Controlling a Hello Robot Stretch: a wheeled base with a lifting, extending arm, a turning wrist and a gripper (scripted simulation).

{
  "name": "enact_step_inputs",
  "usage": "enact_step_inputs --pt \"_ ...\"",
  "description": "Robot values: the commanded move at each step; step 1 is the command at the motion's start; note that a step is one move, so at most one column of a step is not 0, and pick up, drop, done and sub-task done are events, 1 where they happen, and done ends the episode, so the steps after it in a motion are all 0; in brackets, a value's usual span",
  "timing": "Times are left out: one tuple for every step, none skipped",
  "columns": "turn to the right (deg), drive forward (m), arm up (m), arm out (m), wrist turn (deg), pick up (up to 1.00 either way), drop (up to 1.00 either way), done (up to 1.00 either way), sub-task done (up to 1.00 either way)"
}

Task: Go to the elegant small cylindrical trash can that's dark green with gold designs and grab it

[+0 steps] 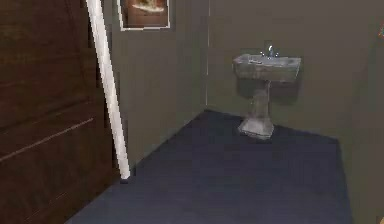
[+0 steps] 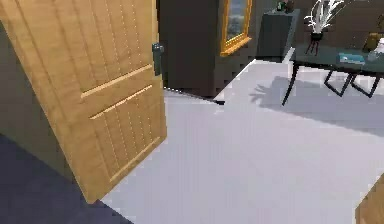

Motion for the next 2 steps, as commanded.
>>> enact_step_inputs --pt "-45.0 0.00 0.00 0.00 0.0 0.00 0.00 0.00 0.00" --pt "-45.0 0.00 0.00 0.00 0.0 0.00 0.00 0.00 0.00"
